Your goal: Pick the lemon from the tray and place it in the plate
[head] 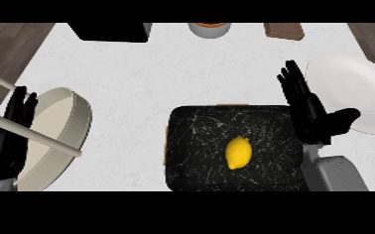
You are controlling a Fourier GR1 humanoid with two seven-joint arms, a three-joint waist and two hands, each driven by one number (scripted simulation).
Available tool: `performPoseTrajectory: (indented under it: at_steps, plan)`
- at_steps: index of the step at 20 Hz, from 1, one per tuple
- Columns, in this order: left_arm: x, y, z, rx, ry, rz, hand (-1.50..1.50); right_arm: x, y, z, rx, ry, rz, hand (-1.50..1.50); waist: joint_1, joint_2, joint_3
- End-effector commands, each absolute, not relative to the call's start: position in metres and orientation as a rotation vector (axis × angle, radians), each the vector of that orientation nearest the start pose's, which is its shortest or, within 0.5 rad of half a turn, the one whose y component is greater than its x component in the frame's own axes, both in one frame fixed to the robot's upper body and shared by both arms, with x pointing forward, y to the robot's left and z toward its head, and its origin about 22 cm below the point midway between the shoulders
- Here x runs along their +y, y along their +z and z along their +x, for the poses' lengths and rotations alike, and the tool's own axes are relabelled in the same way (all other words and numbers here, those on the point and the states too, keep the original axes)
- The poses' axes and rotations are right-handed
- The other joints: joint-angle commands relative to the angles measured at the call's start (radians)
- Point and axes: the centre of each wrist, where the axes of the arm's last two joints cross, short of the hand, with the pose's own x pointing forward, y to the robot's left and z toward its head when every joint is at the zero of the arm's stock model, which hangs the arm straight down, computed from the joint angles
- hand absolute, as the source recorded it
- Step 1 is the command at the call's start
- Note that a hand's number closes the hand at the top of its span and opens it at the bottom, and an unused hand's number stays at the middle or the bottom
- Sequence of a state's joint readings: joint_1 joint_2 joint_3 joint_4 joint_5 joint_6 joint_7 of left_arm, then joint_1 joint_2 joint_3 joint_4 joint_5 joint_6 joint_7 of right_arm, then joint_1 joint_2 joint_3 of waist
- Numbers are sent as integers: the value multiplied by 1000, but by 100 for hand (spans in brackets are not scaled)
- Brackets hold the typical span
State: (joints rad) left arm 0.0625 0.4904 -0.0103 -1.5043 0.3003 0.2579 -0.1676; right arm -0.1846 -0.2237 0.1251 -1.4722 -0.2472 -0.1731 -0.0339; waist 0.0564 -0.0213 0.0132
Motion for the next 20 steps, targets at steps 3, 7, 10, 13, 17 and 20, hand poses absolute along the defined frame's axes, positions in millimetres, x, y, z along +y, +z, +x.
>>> performPoseTrajectory:
  at_steps: [3, 7, 10, 13, 17, 20]
  plan:
    - [330, 13, 213, -1480, 28, 402, 0, -185, 63, 285, -1674, -4, 64, 150, -59, 18, -13]
    - [339, -6, 194, -1381, 19, 390, 0, -250, 56, 287, -1612, 514, -416, 150, -96, 20, -68]
    - [325, -19, 180, -1333, 22, 330, 0, -272, 55, 283, -1597, 774, -736, 150, -130, 12, -42]
    - [307, -16, 195, -1293, 48, 312, 0, -201, 22, 239, -1703, 245, -596, 150, -159, 13, -13]
    - [291, -8, 213, -1291, 31, 296, 0, -168, 13, 207, -1834, -29, -307, -150, -126, 20, -7]
    - [261, -14, 237, -1283, -21, 276, 0, -177, -16, 194, -1794, 279, -279, -150, -81, 24, -13]
